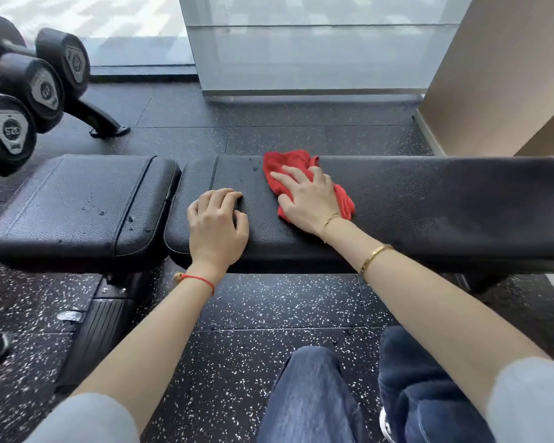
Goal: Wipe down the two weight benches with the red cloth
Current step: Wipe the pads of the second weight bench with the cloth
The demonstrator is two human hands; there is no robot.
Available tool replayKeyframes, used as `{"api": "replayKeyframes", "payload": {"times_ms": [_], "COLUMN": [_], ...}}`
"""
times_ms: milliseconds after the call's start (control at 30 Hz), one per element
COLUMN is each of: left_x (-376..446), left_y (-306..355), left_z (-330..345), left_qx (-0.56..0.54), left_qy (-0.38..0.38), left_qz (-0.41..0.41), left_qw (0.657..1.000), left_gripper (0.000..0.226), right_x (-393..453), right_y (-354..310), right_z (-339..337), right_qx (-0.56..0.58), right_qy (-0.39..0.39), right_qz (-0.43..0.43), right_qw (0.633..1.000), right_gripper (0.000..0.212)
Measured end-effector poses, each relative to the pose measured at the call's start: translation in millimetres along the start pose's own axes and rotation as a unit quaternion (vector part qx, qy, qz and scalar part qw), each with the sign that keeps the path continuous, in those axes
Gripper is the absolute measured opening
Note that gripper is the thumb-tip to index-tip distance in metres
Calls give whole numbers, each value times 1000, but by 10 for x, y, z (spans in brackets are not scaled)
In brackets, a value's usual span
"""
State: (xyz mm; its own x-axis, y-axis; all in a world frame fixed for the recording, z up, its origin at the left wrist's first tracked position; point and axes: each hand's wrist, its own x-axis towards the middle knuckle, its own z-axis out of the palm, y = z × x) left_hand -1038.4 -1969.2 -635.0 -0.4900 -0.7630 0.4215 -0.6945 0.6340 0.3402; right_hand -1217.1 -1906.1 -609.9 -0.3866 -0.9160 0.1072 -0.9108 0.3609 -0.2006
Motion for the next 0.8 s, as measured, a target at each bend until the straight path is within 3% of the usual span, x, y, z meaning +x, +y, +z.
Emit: {"api": "replayKeyframes", "payload": {"times_ms": [167, 400, 500, 667, 800], "left_x": [-6, -7, -1, 20, 11], "left_y": [-6, -6, -20, -26, -32], "left_z": [-8, 11, 40, 35, 32], "left_qx": [1, 6, 3, 3, 3], "left_qy": [-11, -4, 7, 10, 13], "left_qz": [-1, -9, -6, -6, -12], "left_qw": [1000, 1000, 1000, 1000, 1000], "left_gripper": [36, 37, 38, 38, 33], "right_x": [-292, 167, 573, 774, 396], "right_y": [73, 101, -65, -515, -272], "right_z": [-26, -17, 21, 103, 95], "right_qx": [-6, 17, 16, 13, 22], "right_qy": [-1, -5, -24, -58, -44], "right_qz": [-63, 31, 33, -89, -196], "right_qw": [998, 999, 999, 994, 979], "right_gripper": [52, 49, 50, 49, 53]}}
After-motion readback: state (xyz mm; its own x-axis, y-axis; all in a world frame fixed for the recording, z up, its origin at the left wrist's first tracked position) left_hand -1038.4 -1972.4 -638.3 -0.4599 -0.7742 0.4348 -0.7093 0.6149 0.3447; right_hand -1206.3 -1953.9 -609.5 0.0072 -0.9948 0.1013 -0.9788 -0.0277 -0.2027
